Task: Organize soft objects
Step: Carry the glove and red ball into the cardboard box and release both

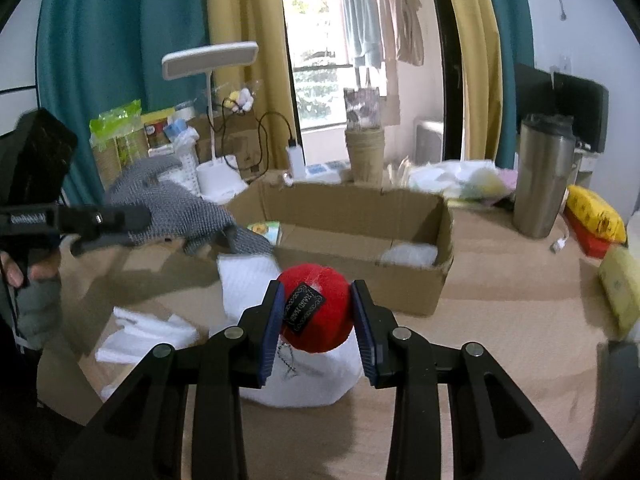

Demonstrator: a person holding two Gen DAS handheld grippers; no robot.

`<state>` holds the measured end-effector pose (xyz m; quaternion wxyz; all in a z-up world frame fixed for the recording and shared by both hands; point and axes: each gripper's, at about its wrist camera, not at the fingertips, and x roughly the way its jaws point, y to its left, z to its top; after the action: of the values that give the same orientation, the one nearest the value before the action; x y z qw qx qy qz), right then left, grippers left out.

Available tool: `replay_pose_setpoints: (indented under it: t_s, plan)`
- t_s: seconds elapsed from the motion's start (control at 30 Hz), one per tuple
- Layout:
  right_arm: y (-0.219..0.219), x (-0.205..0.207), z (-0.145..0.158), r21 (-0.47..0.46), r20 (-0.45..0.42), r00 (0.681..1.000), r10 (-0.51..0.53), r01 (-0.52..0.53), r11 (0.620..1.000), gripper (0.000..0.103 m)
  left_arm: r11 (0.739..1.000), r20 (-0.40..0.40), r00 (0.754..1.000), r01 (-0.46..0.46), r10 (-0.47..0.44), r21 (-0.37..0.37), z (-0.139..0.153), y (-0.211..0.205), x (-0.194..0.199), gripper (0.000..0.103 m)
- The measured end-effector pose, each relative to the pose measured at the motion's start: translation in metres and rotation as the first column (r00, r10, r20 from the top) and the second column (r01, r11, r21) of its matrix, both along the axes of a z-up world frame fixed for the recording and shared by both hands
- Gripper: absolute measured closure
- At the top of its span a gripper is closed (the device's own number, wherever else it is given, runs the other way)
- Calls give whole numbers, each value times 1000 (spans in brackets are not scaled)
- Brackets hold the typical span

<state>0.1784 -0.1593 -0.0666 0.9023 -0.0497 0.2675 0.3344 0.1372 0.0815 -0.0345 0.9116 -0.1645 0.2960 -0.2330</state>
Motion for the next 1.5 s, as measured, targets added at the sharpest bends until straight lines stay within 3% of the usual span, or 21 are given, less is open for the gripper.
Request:
replay_pose_setpoints:
  t_s: [0.13,0.5,0.7,0.93,1.13,1.37,1.5]
  plan:
    - [-3,3,12,8,40,999,-2,2,1000,67,997,110,994,-22,14,72,24,-6,-1,89]
    - [-8,26,41,51,118,993,-29,23,998,67,982,211,976,-88,52,166,37,-15,28,89]
    - [-1,42,51,90,132,990,-42,30,996,67,968,188,979,-125,84,217,22,-25,59,89]
    - [14,61,35,83,93,993,-70,62,995,67,942,131,978,-192,162,275,-5,-32,91,89]
    - [23,75,22,64,48,995,-86,83,995,67,925,88,986,-160,138,343,-23,-50,103,88]
    - [28,84,8,47,1,996,-92,92,995,67,926,28,988,-151,151,346,-39,-58,111,86]
    - [23,89,2,49,-28,994,-103,104,993,59,921,-9,989,-135,149,365,-45,-65,114,80]
